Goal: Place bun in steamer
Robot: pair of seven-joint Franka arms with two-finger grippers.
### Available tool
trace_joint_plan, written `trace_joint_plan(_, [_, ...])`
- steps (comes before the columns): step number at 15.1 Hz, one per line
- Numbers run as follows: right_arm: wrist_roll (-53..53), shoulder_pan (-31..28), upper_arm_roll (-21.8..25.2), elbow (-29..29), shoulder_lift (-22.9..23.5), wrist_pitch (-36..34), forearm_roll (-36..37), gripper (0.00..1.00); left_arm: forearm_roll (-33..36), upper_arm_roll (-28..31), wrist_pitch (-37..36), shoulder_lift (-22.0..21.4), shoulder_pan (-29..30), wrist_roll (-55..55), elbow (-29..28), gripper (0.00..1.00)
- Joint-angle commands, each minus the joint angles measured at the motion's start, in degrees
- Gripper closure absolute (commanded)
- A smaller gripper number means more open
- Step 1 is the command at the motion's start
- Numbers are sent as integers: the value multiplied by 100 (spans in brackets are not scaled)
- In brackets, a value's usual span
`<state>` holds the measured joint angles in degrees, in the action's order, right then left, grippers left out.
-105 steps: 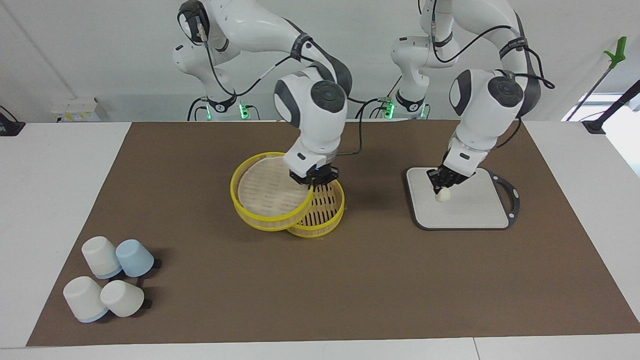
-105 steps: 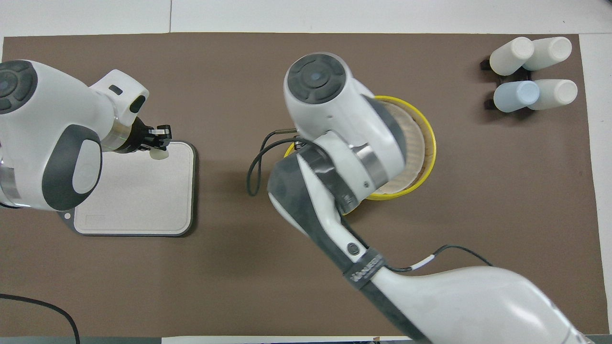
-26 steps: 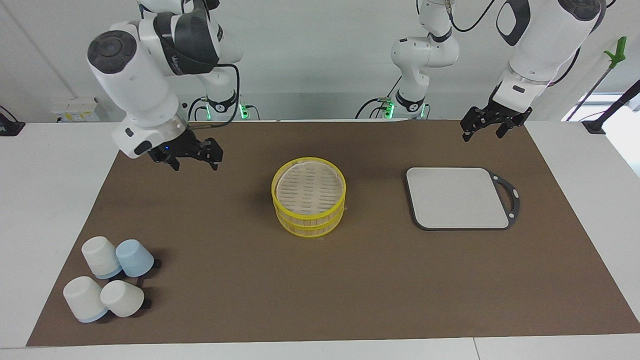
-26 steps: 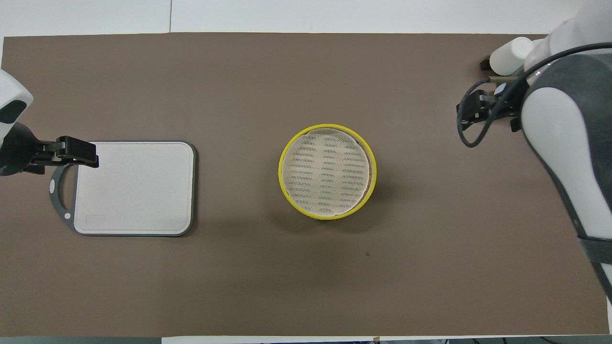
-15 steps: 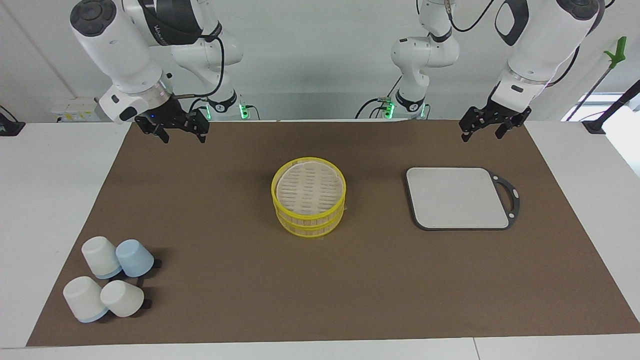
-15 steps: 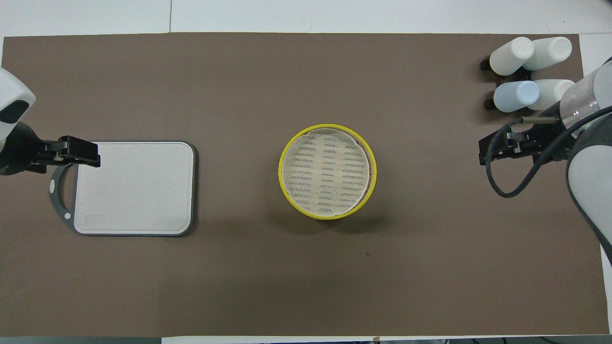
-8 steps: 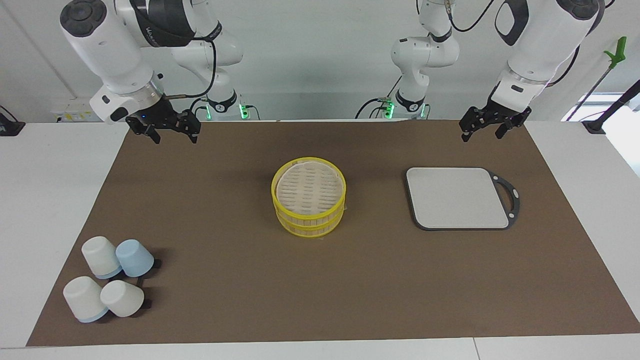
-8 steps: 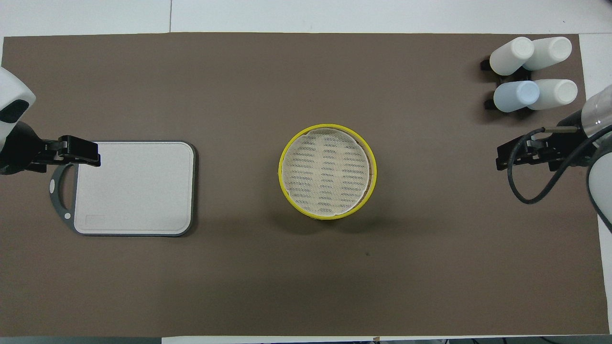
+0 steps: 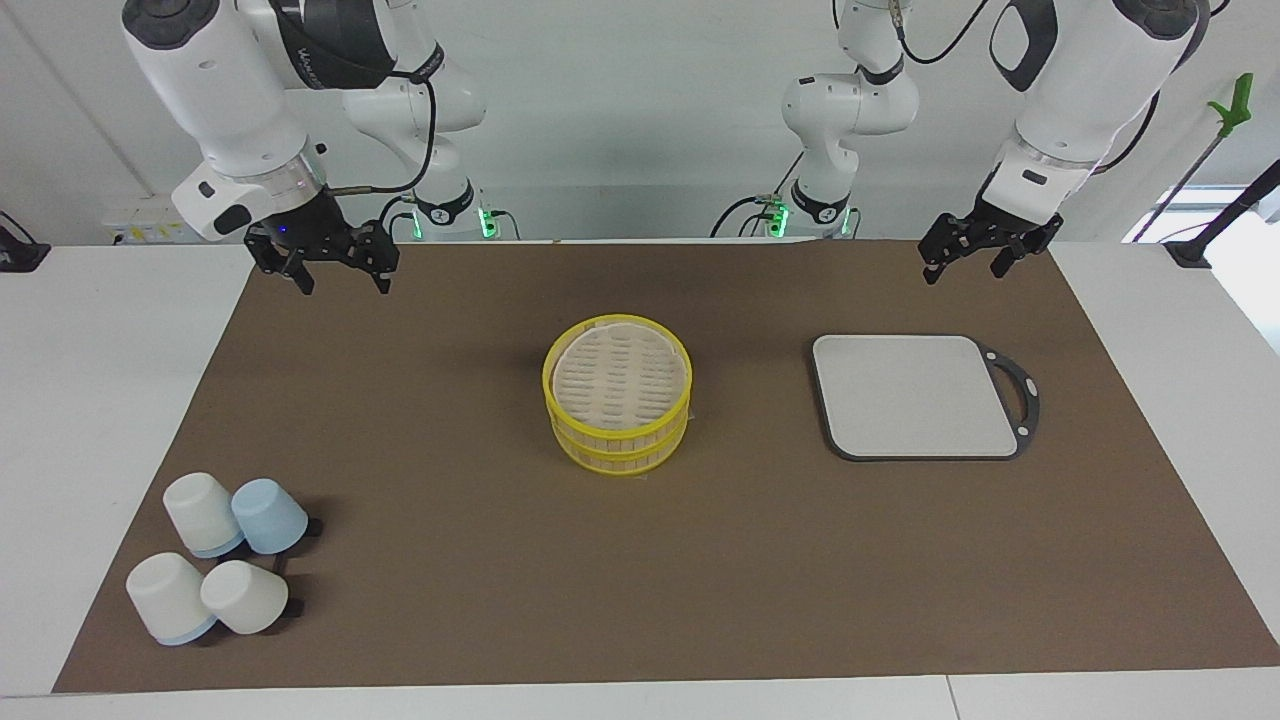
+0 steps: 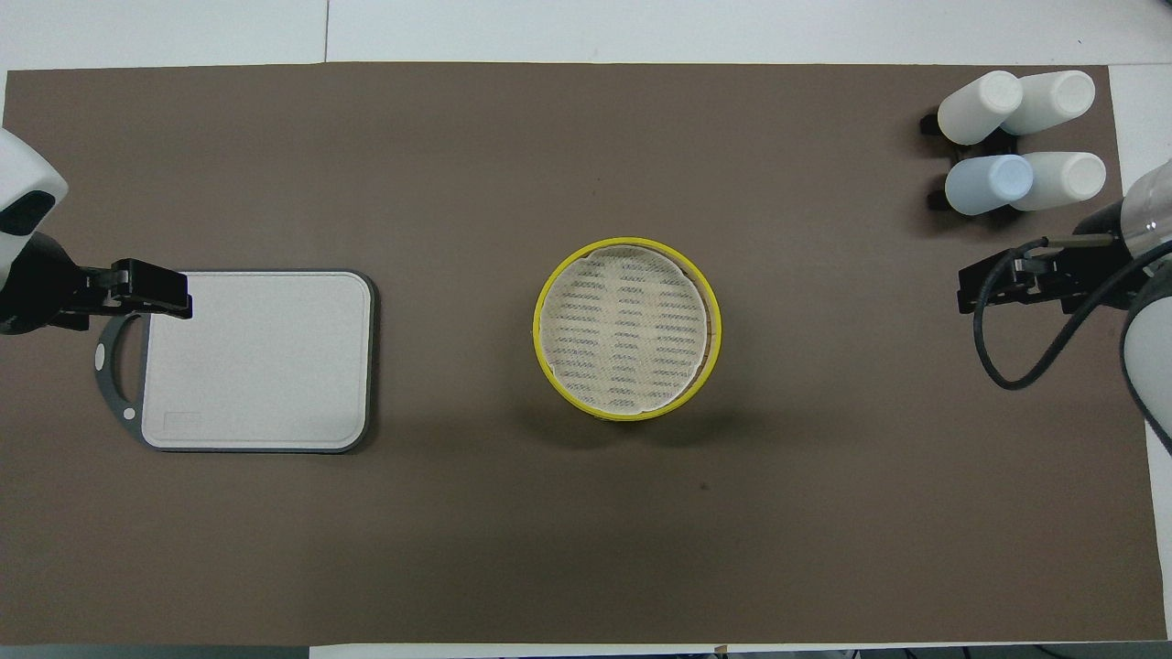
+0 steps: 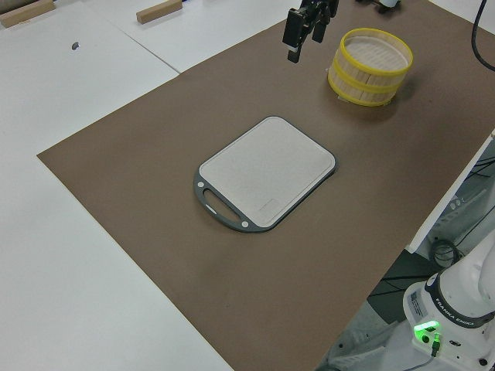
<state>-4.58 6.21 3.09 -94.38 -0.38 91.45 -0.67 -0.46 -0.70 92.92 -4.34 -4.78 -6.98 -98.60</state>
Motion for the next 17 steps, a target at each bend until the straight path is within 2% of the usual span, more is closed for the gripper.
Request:
trace_joint_plan(1, [97, -49, -19, -45, -76, 57, 84, 0, -86, -9, 68, -67, 39, 92, -27, 0])
trace_joint_plan(10, [89, -260, 25, 60, -129, 4, 49, 0, -86, -9, 68, -67, 47, 92, -27, 0])
trace_joint_plan(13, [124, -751, 25, 60, -120, 13, -30, 0, -86, -9, 68, -67, 47, 92, -27, 0])
trace_joint_plan(17, [124, -805, 25, 60, -120, -5, -30, 0, -86, -9, 68, -67, 47, 92, -27, 0])
